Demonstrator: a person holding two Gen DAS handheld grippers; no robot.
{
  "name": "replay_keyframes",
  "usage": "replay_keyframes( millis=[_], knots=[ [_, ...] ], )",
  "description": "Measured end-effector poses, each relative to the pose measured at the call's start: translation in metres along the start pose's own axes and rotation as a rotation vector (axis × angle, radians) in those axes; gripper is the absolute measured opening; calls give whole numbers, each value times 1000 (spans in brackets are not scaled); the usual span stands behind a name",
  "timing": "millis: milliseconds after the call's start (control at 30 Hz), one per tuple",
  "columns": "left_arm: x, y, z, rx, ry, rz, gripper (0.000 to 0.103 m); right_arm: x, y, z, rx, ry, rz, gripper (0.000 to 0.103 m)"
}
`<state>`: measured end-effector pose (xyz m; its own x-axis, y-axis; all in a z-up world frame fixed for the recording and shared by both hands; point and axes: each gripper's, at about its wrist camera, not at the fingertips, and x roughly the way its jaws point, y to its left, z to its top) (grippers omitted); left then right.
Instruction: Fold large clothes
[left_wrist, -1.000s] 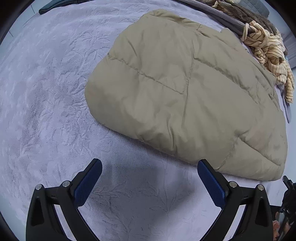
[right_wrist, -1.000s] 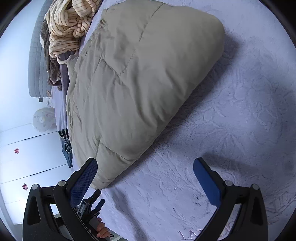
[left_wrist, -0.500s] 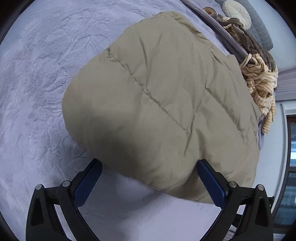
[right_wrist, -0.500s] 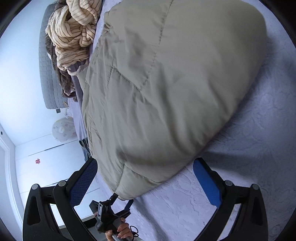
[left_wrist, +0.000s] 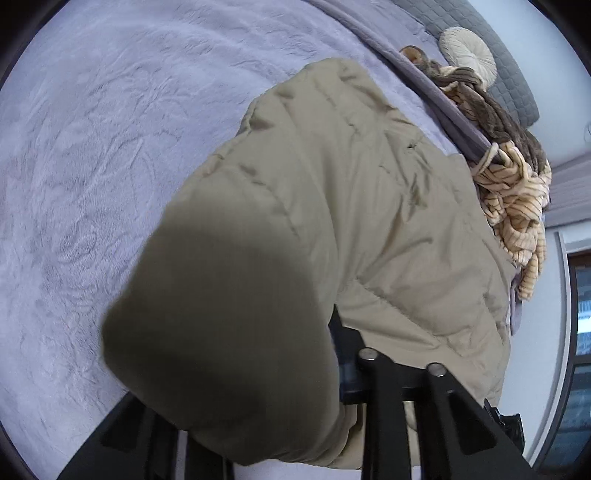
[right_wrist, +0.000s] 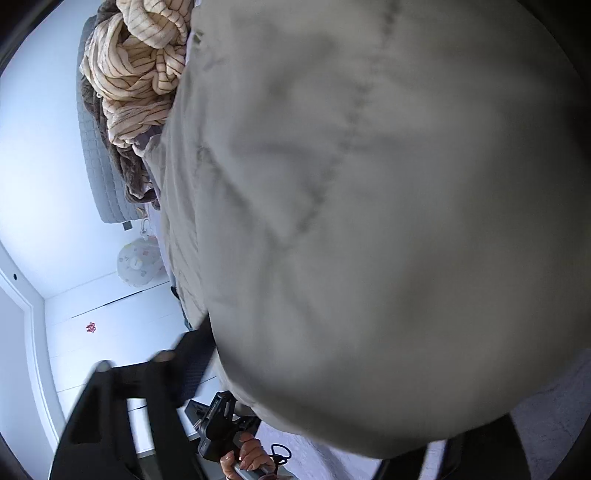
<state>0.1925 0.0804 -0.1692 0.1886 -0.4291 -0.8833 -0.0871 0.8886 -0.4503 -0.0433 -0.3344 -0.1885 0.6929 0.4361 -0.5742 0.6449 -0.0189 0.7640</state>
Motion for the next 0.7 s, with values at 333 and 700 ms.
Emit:
replay_keyframes(
  millis=[333, 700],
  knots=[
    [-60, -21, -29, 235, -89, 54, 15, -35, 13, -28, -88, -34, -11, 23],
    [-128, 33, -128, 411, -10, 99, 15, -96, -32, -118, -100, -21, -82, 23]
  ],
)
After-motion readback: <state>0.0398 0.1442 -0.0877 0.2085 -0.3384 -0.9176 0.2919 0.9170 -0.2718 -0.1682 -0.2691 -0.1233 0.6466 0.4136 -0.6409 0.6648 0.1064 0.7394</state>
